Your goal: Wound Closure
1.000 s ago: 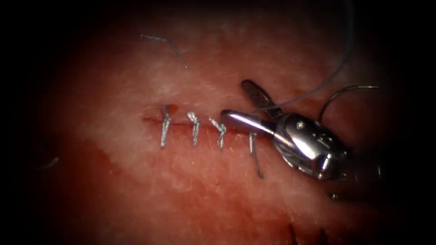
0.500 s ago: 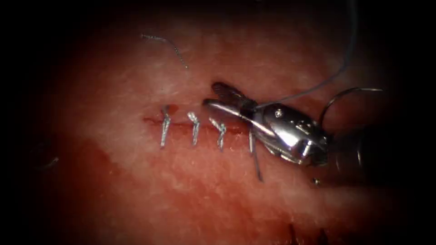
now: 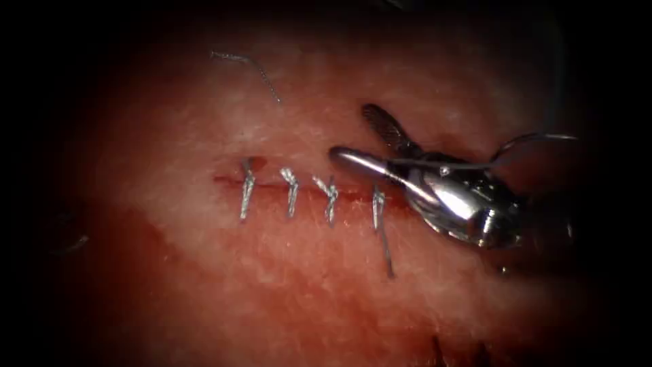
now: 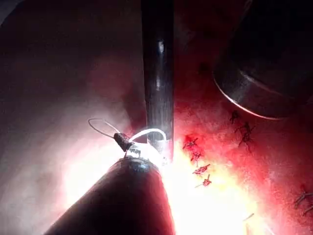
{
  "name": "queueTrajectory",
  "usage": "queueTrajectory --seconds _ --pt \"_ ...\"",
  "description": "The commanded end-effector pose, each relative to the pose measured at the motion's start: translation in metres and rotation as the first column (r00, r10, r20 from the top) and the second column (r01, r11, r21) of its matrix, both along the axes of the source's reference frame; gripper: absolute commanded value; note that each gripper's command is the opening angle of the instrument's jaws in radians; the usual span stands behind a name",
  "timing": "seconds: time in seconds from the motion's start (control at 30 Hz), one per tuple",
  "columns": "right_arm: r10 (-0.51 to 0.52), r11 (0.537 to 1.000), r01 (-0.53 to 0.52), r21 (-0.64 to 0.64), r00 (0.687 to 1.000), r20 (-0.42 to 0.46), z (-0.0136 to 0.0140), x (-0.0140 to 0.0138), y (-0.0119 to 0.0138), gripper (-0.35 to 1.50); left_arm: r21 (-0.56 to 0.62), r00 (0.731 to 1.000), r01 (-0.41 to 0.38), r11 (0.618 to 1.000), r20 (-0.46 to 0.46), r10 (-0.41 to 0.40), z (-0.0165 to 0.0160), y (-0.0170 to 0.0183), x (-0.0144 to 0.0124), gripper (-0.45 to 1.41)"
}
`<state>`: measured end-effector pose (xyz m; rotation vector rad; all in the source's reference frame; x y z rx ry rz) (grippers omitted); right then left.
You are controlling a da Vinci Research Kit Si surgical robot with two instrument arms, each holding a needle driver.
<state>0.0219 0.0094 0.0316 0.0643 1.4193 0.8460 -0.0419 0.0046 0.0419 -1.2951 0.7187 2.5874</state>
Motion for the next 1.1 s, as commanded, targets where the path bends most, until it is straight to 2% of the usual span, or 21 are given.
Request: queueTrajectory --seconds 0.03,0.1,0.13,0.17,0.23,0.27,0.33,0.37,0.43,0.47,0.5,0.53,0.63,0.73,0.8,0.83,0.93,1.03,1.1 --pt "-0.009 1.000 0.009 0.013 1.000 0.007 -0.0006 -0.0017 -0.0022 1.48 0.017 1.000 0.013 1.000 0.012 -0.013 0.0008 -0.0009 -0.0007 -0.45" --pt "-0.016 1.000 0.016 0.017 1.000 0.010 -0.0013 -0.0036 -0.0030 1.48 0.040 0.999 0.033 0.999 0.030 -0.034 0.0014 -0.0012 -0.0008 -0.45" --pt "-0.022 1.000 0.022 0.021 1.000 0.012 -0.0020 -0.0056 -0.0036 1.48 0.068 0.997 0.054 0.996 0.053 -0.057 0.0021 -0.0014 -0.0007 -0.45" --pt "-0.022 1.000 0.022 0.021 1.000 0.012 -0.0020 -0.0056 -0.0036 1.48 0.068 0.997 0.054 0.996 0.053 -0.057 0.0021 -0.0014 -0.0007 -0.45" --pt "-0.024 0.999 0.024 0.024 0.999 0.023 -0.0029 -0.0093 -0.0049 1.48 0.173 0.982 0.117 0.978 0.126 -0.140 0.0035 -0.0019 -0.0003 -0.01" --pt "-0.025 0.999 0.024 0.026 0.999 0.028 -0.0031 -0.0101 -0.0052 1.48 0.203 0.975 0.135 0.970 0.147 -0.167 0.0038 -0.0020 -0.0001 0.12" --pt "-0.034 0.999 0.032 0.029 0.999 0.040 -0.0034 -0.0120 -0.0061 1.48 0.295 0.958 0.151 0.944 0.193 -0.214 0.0045 -0.0026 0.0003 0.29" --pt "-0.034 0.999 0.032 0.029 0.999 0.040 -0.0034 -0.0120 -0.0061 1.48 0.295 0.958 0.151 0.944 0.193 -0.214 0.0045 -0.0026 0.0003 0.29" --pt "-0.058 0.998 0.055 0.031 0.996 0.069 -0.0037 -0.0143 -0.0076 1.48 0.413 0.943 0.102 0.905 0.248 -0.220 0.0052 -0.0040 0.0012 0.57" --pt "-0.058 0.998 0.055 0.031 0.996 0.069 -0.0037 -0.0143 -0.0076 1.48 0.413 0.943 0.102 0.905 0.248 -0.220 0.0052 -0.0040 0.0012 0.57" --pt "-0.112 0.993 0.108 0.042 0.988 0.105 -0.0041 -0.0155 -0.0086 1.48 0.472 0.936 0.045 0.881 0.289 -0.202 0.0055 -0.0058 0.0024 0.88" --pt "-0.128 0.992 0.125 0.033 0.984 0.120 -0.0042 -0.0158 -0.0089 1.48 0.494 0.932 0.018 0.869 0.306 -0.193 0.0056 -0.0068 0.0030 0.98" --pt "-0.157 0.987 0.158 0.005 0.976 0.154 -0.0048 -0.0162 -0.0096 1.48 0.520 0.929 -0.044 0.853 0.336 -0.157 0.0058 -0.0092 0.0051 1.04" --pt "-0.177 0.983 0.182 -0.008 0.967 0.182 -0.0056 -0.0160 -0.0105 1.48 0.562 0.935 -0.152 0.813 0.349 -0.067 0.0064 -0.0137 0.0081 1.04" --pt "-0.177 0.983 0.181 -0.007 0.967 0.182 -0.0059 -0.0160 -0.0106 1.48 0.563 0.938 -0.174 0.808 0.345 -0.039 0.0068 -0.0150 0.0085 1.01" --pt "-0.182 0.982 0.188 -0.011 0.965 0.188 -0.0067 -0.0161 -0.0110 1.48 0.568 0.944 -0.229 0.790 0.327 0.039 0.0079 -0.0186 0.0091 0.96" --pt "-0.213 0.972 0.229 -0.044 0.948 0.235 -0.0077 -0.0161 -0.0114 1.48 0.577 0.949 -0.257 0.775 0.301 0.091 0.0091 -0.0209 0.0087 0.89" --pt "-0.236 0.967 0.254 -0.037 0.937 0.257 -0.0089 -0.0152 -0.0119 1.48 0.578 0.952 -0.262 0.773 0.288 0.108 0.0104 -0.0216 0.0073 0.81" --pt "-0.253 0.961 0.274 -0.049 0.933 0.255 -0.0098 -0.0141 -0.0120 1.48 0.530 0.955 -0.262 0.807 0.261 0.139 0.0117 -0.0213 0.0058 0.72"
